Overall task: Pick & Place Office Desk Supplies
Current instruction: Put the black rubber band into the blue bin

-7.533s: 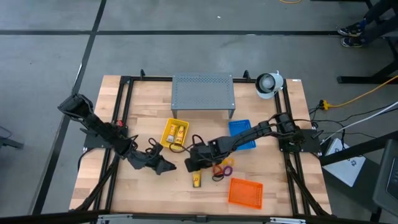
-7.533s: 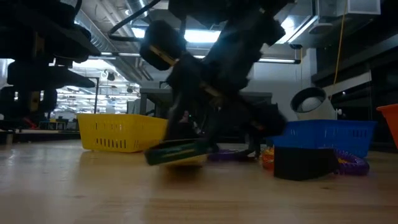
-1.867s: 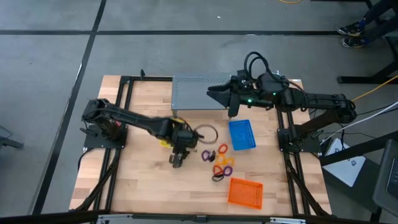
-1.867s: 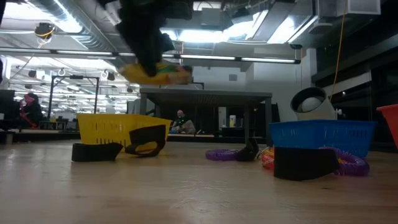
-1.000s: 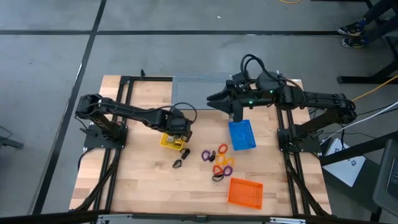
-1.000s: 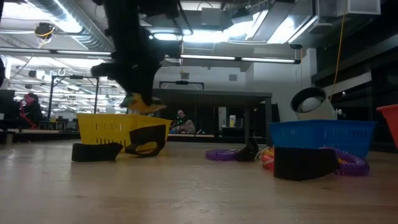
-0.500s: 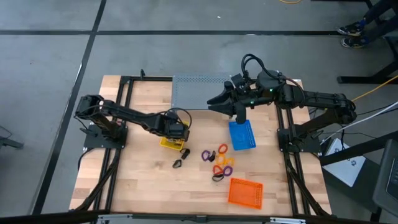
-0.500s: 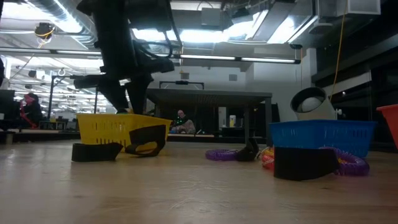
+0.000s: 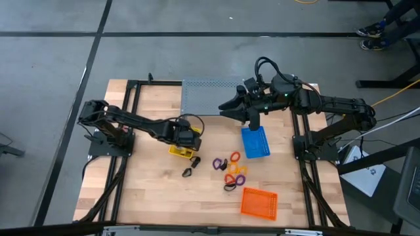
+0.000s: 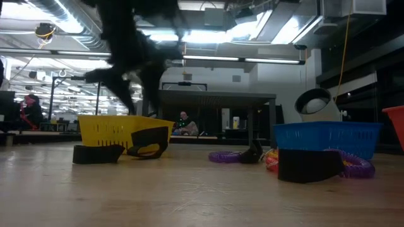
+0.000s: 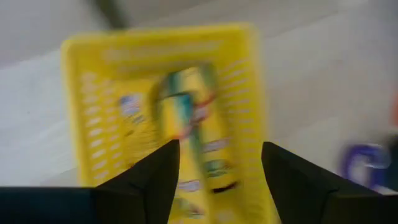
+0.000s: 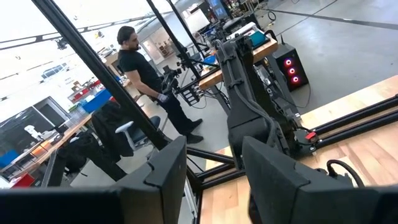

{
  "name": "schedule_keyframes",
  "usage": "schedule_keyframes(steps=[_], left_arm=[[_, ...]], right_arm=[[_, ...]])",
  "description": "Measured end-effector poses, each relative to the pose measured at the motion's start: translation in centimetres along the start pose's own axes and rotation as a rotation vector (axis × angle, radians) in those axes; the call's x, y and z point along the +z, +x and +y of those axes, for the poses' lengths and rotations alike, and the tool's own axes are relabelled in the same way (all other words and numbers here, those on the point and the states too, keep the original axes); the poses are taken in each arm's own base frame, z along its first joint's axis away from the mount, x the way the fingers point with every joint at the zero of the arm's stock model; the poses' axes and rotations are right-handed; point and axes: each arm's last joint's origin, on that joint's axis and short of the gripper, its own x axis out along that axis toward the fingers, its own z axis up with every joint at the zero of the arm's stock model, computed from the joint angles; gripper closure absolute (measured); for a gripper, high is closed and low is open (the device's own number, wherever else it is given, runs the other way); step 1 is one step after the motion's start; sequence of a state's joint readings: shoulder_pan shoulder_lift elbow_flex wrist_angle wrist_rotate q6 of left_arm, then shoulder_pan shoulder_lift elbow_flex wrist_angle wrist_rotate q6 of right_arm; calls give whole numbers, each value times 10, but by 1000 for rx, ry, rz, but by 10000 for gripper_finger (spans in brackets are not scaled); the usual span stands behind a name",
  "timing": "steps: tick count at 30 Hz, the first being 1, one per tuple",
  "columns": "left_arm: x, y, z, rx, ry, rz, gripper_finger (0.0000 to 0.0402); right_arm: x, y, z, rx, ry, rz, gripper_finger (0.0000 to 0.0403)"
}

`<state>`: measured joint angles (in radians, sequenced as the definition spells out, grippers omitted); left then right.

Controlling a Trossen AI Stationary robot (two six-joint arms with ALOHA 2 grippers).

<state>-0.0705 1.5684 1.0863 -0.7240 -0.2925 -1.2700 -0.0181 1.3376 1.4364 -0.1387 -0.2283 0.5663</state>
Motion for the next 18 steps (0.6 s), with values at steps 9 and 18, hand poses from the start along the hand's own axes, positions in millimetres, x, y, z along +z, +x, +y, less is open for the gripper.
schedule_keyframes(steps=[9, 18], left_arm=[[-8, -64, -68, -420, 669, -156, 190], [-75, -69, -42, -301, 1108, 149, 207]], right_arm=[[7, 0, 6, 50, -35, -77, 243], [7, 0, 6, 49, 0, -75, 243]])
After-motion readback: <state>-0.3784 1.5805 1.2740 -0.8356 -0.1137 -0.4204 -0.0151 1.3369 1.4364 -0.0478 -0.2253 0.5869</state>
